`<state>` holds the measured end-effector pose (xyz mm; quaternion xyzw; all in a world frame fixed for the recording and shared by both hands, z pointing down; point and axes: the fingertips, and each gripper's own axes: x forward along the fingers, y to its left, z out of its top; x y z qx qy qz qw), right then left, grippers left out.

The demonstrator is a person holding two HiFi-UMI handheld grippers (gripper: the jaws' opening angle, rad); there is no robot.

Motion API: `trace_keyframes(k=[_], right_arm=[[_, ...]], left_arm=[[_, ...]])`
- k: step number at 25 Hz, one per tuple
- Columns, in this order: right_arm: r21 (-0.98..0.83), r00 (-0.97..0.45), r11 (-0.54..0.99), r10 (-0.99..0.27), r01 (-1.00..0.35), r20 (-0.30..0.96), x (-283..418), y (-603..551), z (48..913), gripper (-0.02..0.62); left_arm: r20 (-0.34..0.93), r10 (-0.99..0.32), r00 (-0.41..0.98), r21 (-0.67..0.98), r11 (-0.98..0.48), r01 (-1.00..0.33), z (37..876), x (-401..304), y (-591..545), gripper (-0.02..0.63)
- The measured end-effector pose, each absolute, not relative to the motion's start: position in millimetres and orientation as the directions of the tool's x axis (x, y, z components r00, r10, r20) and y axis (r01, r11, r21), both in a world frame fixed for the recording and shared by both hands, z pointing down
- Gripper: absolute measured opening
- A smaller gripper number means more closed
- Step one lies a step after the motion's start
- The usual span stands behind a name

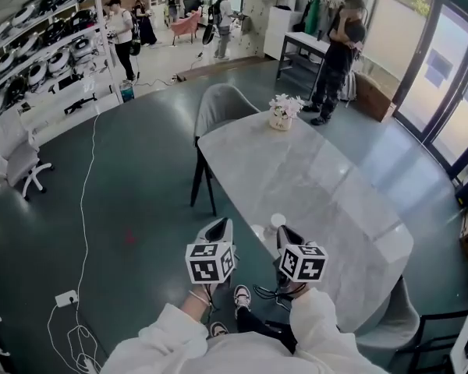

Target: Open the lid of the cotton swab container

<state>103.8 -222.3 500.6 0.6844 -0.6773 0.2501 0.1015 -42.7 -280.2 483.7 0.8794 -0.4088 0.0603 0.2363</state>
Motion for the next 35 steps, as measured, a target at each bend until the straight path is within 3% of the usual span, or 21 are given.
trace_keyframes(k=[21,35], right_arm=[[-0.263,-0.001,-0.178,-0.826,-0.948,0.564,164.2,-220.2,550.5,0.060],[-0.347,-0.064,-0.207,-0.775,-0.915,0.629,171.8,-218.8,612.4,0.060]], left_arm=[[0.437,-0.566,0.699,0.375,-0.591,-0.714,540.0,33.5,-293.6,0.008],[0.566,-0.446,0.693,0.380,-0.605,-0.700,607.3,73.0,-281.3,0.008]])
